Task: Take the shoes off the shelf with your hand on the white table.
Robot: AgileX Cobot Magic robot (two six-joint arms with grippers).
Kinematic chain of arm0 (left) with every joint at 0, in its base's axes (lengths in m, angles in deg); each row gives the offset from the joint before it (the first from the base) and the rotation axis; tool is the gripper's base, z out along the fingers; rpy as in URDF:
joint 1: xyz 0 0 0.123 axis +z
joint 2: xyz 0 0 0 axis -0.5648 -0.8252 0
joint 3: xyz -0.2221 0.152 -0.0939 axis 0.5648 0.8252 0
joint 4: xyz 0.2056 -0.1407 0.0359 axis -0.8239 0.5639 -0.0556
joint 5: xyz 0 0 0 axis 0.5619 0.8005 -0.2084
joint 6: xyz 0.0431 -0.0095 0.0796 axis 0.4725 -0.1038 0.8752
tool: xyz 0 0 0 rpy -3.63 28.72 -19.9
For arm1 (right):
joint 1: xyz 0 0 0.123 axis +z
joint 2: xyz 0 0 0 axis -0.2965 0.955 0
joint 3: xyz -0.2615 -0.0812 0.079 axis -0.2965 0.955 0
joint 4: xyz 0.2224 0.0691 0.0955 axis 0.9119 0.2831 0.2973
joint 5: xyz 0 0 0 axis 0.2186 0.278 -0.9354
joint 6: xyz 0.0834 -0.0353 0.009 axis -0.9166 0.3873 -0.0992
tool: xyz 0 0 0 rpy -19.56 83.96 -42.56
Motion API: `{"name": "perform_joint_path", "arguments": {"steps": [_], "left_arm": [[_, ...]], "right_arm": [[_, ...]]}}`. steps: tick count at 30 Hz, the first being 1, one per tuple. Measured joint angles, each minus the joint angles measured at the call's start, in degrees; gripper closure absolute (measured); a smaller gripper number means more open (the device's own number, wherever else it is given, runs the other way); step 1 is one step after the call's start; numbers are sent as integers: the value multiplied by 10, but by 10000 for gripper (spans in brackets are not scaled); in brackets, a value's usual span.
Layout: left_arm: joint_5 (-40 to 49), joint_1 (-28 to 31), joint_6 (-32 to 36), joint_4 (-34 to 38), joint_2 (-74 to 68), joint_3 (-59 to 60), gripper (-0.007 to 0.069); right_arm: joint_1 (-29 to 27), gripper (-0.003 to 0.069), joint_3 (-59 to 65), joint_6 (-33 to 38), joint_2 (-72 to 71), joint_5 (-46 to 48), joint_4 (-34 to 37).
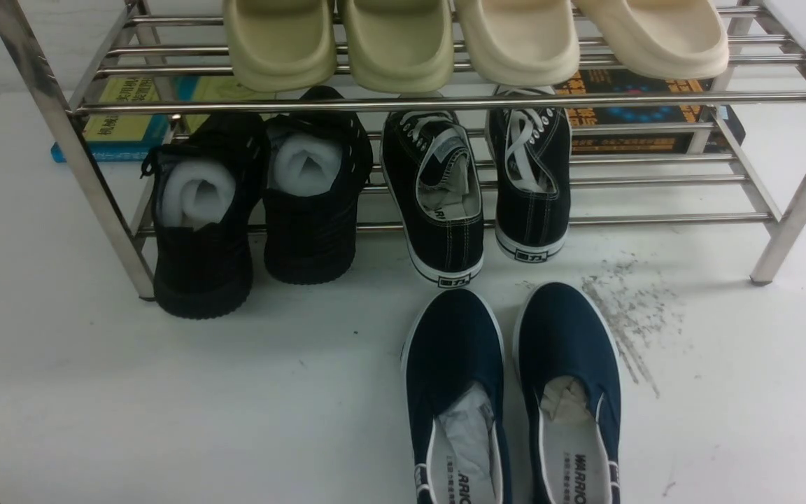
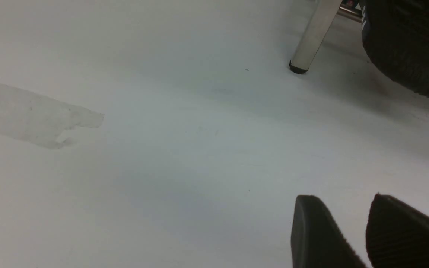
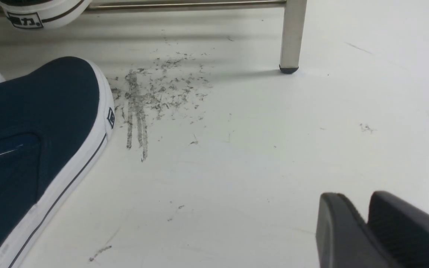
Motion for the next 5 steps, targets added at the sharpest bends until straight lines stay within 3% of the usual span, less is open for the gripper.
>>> {"name": "perform_joint_path", "arguments": {"steps": [5], "left_arm": [[0, 0, 0, 0, 0, 0, 382]], "right_arm": [[0, 515, 0, 0, 0, 0, 0]]}}
